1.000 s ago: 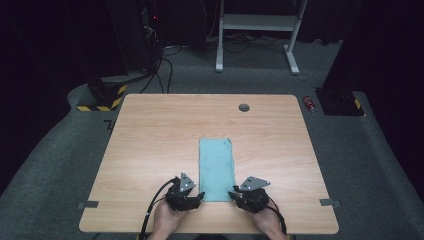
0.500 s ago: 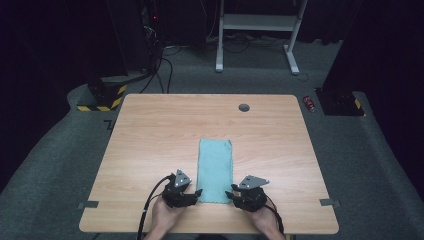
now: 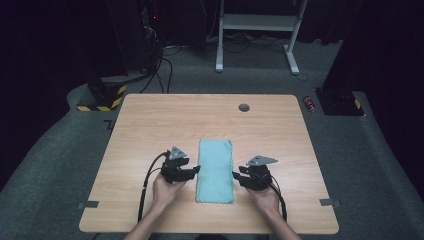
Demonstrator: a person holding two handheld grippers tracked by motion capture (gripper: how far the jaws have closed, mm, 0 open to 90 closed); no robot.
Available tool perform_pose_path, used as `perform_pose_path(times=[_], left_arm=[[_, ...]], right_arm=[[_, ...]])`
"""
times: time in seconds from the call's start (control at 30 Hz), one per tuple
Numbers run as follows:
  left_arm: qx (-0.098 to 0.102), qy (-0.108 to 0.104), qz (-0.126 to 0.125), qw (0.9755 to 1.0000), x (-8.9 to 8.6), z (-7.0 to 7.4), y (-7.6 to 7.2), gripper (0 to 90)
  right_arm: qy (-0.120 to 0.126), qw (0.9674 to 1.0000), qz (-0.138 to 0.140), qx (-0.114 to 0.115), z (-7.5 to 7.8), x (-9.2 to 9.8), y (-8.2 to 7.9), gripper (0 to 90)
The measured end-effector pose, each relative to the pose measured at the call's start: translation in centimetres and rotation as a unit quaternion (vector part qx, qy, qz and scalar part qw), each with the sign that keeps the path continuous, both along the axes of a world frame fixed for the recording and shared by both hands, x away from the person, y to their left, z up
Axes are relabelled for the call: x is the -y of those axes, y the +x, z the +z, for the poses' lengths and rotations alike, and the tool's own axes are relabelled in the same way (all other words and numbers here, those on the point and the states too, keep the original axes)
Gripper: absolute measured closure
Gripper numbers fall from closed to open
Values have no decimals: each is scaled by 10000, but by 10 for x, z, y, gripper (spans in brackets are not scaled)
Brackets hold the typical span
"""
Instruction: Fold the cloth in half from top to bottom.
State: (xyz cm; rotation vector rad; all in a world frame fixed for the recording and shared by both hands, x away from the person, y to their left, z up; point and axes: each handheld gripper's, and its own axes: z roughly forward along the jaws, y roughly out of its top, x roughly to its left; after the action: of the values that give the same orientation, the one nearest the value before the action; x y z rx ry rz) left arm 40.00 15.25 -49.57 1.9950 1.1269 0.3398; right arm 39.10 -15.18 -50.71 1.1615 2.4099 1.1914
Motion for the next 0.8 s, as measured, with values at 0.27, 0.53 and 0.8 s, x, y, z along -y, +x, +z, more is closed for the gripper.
perform_pose_path(times=[0.27, 0.53, 0.8], left_arm=[[-62, 163, 132, 9998, 9, 1, 33, 413], [-34, 150, 375, 9992, 22, -2, 62, 440], [-296, 218, 574, 9977, 30, -10, 88, 442]], right_arm=[[68, 9996, -129, -225, 2, -5, 28, 632], [75, 9992, -320, -209, 8, -16, 57, 656], [1, 9982, -548, -249, 8, -20, 79, 661]])
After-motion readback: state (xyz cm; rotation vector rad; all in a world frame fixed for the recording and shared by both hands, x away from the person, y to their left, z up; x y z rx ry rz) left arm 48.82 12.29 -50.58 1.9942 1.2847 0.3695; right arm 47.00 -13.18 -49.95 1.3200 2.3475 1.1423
